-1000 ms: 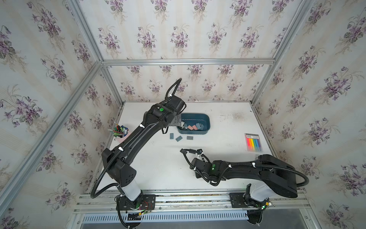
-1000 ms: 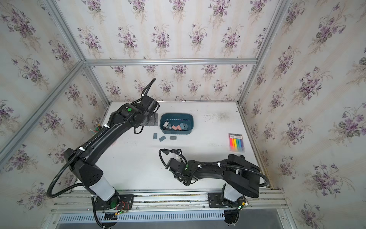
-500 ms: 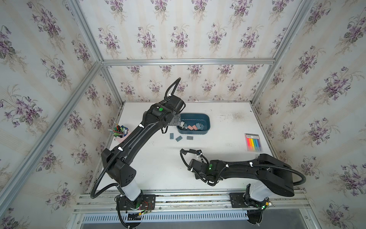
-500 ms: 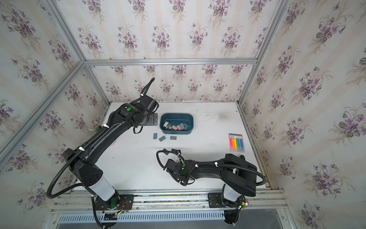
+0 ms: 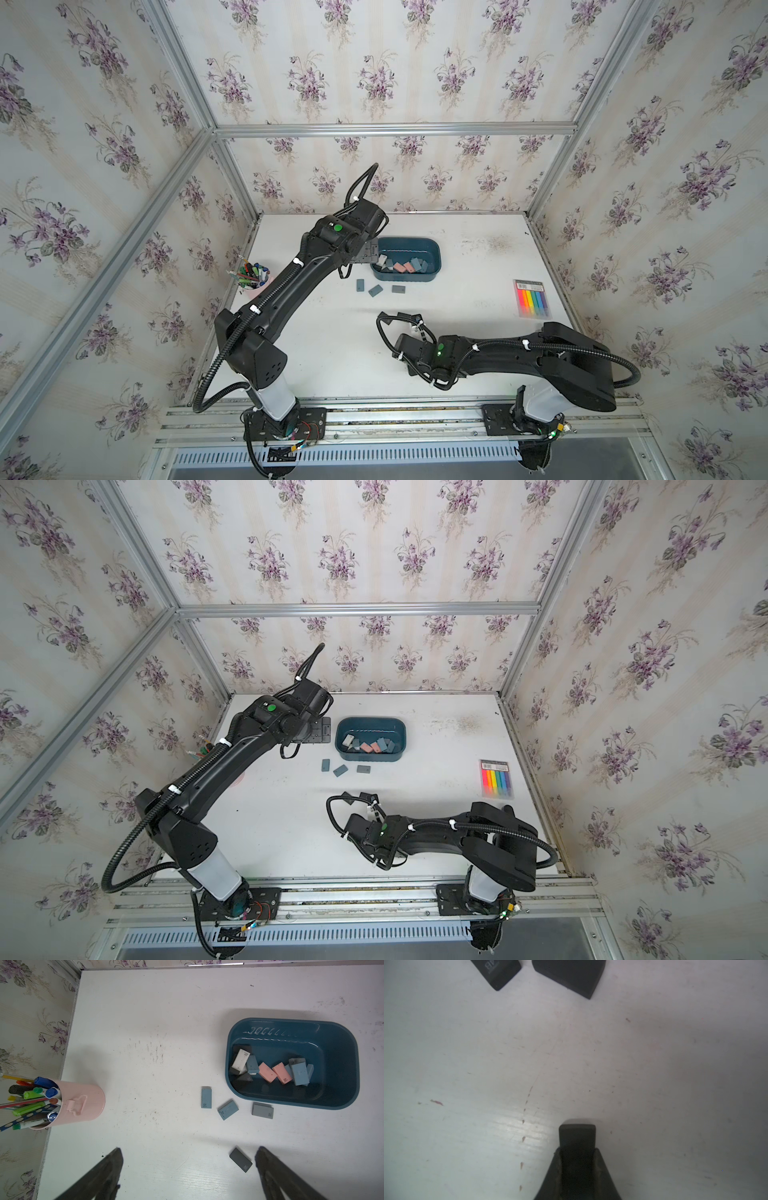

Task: Put the eraser in the storage box
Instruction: Pick up the eraser from the center of the board.

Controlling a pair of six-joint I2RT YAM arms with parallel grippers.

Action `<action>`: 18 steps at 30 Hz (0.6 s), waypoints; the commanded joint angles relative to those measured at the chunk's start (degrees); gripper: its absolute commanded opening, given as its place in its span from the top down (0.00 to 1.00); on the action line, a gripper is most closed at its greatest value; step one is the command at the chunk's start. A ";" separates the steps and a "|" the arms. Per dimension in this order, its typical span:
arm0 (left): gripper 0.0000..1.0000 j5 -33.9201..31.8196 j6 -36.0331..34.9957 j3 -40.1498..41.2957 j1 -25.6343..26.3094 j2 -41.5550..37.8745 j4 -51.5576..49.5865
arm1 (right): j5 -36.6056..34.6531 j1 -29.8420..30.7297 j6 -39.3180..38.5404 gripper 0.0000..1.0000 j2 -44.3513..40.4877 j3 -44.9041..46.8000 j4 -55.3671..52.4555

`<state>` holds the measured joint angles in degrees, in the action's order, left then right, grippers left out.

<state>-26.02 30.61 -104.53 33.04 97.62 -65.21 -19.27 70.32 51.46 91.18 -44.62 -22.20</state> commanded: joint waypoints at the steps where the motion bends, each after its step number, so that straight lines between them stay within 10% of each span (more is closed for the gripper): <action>1: 0.01 -0.12 0.50 -0.23 -0.07 0.03 -0.72 | 0.22 0.04 1.54 0.86 0.37 -0.08 -3.95; 18: 0.01 2.73 2.95 2.47 -0.08 -0.01 -0.53 | -3.80 -9.84 -11.23 0.90 -5.09 -10.51 -6.50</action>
<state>-24.08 31.83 -102.80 32.99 98.08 -65.28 -21.43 62.46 44.38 87.29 -53.34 -28.08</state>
